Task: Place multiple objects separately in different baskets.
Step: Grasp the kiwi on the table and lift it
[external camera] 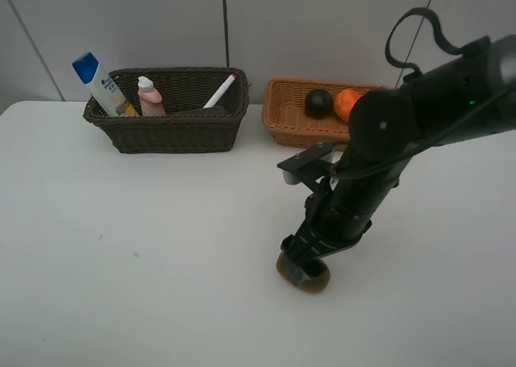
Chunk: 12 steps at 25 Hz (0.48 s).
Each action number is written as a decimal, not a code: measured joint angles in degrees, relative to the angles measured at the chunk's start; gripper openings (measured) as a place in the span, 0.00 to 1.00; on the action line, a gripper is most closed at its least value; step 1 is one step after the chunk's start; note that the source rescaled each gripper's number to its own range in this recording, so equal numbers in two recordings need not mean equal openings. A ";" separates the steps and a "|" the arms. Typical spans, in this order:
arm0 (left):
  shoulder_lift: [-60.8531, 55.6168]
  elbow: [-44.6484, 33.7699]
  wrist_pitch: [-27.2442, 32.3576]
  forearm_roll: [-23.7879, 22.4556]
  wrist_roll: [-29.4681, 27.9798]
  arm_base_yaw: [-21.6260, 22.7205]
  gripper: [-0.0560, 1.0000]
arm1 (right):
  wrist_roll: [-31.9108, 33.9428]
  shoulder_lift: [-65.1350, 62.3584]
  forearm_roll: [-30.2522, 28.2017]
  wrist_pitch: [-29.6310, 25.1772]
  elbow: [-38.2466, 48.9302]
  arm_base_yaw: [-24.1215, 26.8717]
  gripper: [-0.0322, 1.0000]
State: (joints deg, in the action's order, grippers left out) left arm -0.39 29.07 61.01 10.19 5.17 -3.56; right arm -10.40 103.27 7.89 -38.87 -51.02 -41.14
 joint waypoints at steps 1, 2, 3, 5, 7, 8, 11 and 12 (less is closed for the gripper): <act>0.00 0.00 0.00 0.00 0.00 0.00 1.00 | -0.03 0.59 0.00 0.18 0.00 0.00 0.79; 0.00 0.00 0.00 0.00 0.00 0.00 1.00 | -0.18 1.09 0.00 0.34 0.00 0.00 0.79; 0.00 0.00 0.00 0.00 0.00 0.00 1.00 | -0.25 1.65 0.00 0.61 0.00 0.00 0.79; 0.00 0.00 0.00 0.00 0.00 0.00 1.00 | -0.36 2.59 0.00 1.58 0.00 0.00 0.79; 0.00 0.00 0.00 0.00 0.00 0.00 1.00 | -0.42 3.28 0.02 2.41 0.00 0.00 0.79; 0.00 0.00 0.00 0.00 0.00 0.00 1.00 | -0.54 3.65 0.02 2.70 0.00 0.00 0.79; 0.00 0.00 0.00 0.00 0.00 0.00 1.00 | -0.64 4.98 0.07 2.87 0.00 0.00 0.79; 0.00 0.00 0.00 0.00 0.00 0.00 1.00 | -0.64 5.59 0.07 2.87 0.00 0.00 0.79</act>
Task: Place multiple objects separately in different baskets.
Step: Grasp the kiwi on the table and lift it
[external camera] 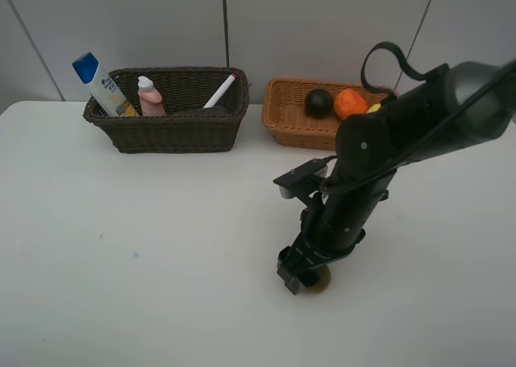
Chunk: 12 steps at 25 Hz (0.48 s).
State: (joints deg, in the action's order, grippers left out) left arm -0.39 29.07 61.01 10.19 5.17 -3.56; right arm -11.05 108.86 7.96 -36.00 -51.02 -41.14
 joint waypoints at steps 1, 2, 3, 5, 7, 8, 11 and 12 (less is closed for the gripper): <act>0.00 0.00 0.00 0.00 0.00 0.00 1.00 | -0.14 0.52 0.00 0.00 0.00 0.00 0.79; 0.00 0.00 0.00 0.00 0.00 0.00 1.00 | -0.45 0.60 0.12 -0.06 0.00 0.00 0.78; 0.00 0.00 0.00 0.00 0.00 0.00 1.00 | -0.90 0.60 0.29 -0.06 0.00 0.00 0.78; 0.00 0.00 0.00 0.00 0.00 0.00 1.00 | -1.70 0.60 0.67 -0.01 0.00 0.00 0.78; 0.00 0.00 0.00 0.00 0.00 0.00 1.00 | -2.42 0.60 1.42 -0.01 0.00 0.00 0.71; 0.00 0.00 0.00 0.00 0.00 0.00 1.00 | -2.58 0.60 1.72 -0.01 0.00 0.00 0.65; 0.00 0.00 0.00 0.00 0.00 0.00 1.00 | -2.78 0.71 2.08 -0.01 0.02 0.00 0.28; 0.00 0.00 0.00 0.00 0.00 0.00 1.00 | -2.78 0.83 2.22 -0.22 0.02 0.00 0.13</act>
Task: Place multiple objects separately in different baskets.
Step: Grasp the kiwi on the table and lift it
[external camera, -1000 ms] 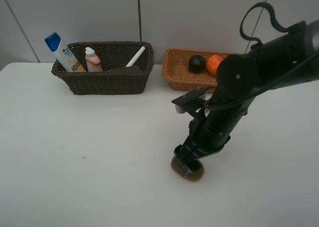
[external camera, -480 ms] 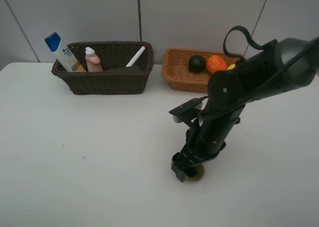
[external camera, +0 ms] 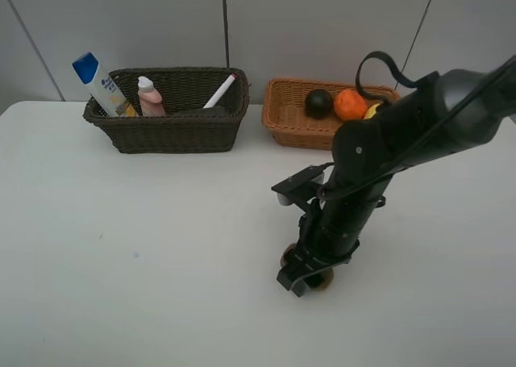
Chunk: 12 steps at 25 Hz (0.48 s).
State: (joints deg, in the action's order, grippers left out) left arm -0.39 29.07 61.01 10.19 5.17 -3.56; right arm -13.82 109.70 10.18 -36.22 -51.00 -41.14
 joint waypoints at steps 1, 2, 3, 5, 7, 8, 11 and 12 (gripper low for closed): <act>0.00 0.00 0.00 0.00 0.00 0.00 1.00 | 0.00 0.08 0.00 -0.18 0.00 0.00 0.03; 0.00 0.00 0.00 0.00 0.00 0.00 1.00 | 0.00 0.08 0.00 -0.44 0.00 0.00 0.03; 0.00 0.00 0.00 0.00 0.00 0.00 1.00 | 0.00 0.08 -0.05 -0.66 0.00 0.00 0.03; 0.00 0.00 0.00 0.00 0.00 0.00 1.00 | -0.05 0.08 -0.05 -1.26 0.00 0.00 0.03; 0.00 0.00 0.00 0.00 0.00 0.00 1.00 | -0.05 0.08 -0.05 -1.85 0.05 0.00 0.03; 0.00 0.00 0.00 0.00 0.00 0.00 1.00 | -0.05 -0.12 -0.05 -2.15 0.05 0.00 0.03; 0.00 0.00 0.00 0.00 0.00 0.00 1.00 | -0.18 -2.78 -0.10 -3.59 -0.22 0.00 0.03; 0.00 0.00 0.00 0.00 0.00 0.00 1.00 | -0.18 -4.42 -0.25 -4.26 -0.57 0.00 0.03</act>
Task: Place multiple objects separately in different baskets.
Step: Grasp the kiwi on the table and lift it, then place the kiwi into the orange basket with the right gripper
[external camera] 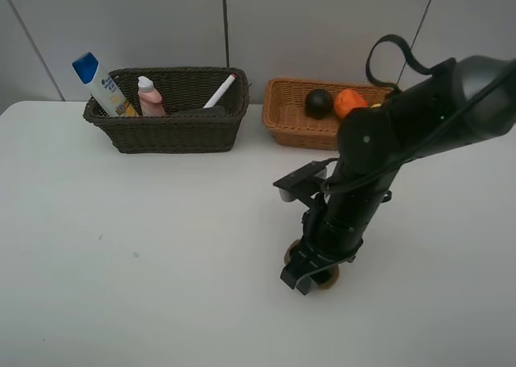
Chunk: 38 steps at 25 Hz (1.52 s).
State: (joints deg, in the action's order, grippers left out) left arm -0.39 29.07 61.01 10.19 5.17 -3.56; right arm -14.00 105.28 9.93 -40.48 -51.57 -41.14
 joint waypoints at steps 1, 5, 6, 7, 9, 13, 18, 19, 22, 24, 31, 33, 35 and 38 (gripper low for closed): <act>0.00 0.00 0.00 0.00 0.00 0.00 1.00 | 0.00 -1.74 -0.51 -0.68 -0.66 0.00 0.03; 0.00 0.00 0.00 0.00 0.00 0.00 1.00 | 2.21 -7.87 -6.47 -3.55 -4.97 0.00 0.03; 0.00 0.00 0.00 0.00 0.00 0.00 1.00 | 3.76 -8.96 -9.14 -3.86 -6.50 0.00 0.03; 0.00 0.00 0.00 0.00 0.00 0.00 1.00 | 5.62 -9.59 -11.53 -3.98 -8.21 0.06 0.03; 0.00 0.00 0.00 0.00 0.00 0.00 1.00 | 9.27 -9.80 -17.08 -3.82 -11.54 0.92 0.03; 0.00 0.00 0.00 0.00 0.00 0.00 1.00 | 13.67 -6.63 -20.81 0.67 -19.53 7.14 0.03; 0.00 0.00 0.00 0.00 0.00 0.00 1.00 | 14.82 2.62 -17.51 6.84 -29.64 16.96 0.03; 0.00 0.00 0.00 0.00 0.00 0.00 1.00 | 14.82 4.64 -16.27 7.47 -31.44 18.24 0.03; 0.00 0.00 0.00 0.00 0.00 0.00 1.00 | 14.87 9.79 -14.19 9.56 -35.03 21.27 0.03; 0.00 0.00 0.00 0.00 0.00 0.00 1.00 | 14.87 12.38 -13.58 10.48 -36.18 22.07 0.03; 0.00 0.00 0.00 0.00 0.00 0.00 1.00 | 15.11 16.86 -14.00 10.27 -36.76 22.70 0.91; 0.00 0.00 0.00 0.00 0.00 0.00 1.00 | 15.22 16.86 -14.13 8.94 -36.76 22.70 0.96; 0.00 0.00 0.00 0.00 0.00 0.00 1.00 | 15.22 16.54 -14.43 7.74 -36.80 22.76 0.97; 0.00 0.00 0.00 0.00 0.00 0.00 1.00 | 15.36 14.53 -15.26 4.31 -37.76 23.81 0.97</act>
State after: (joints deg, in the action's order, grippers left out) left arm -0.39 29.07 61.01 10.19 5.17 -3.56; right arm 1.36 119.81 -5.34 -36.17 -89.33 -17.33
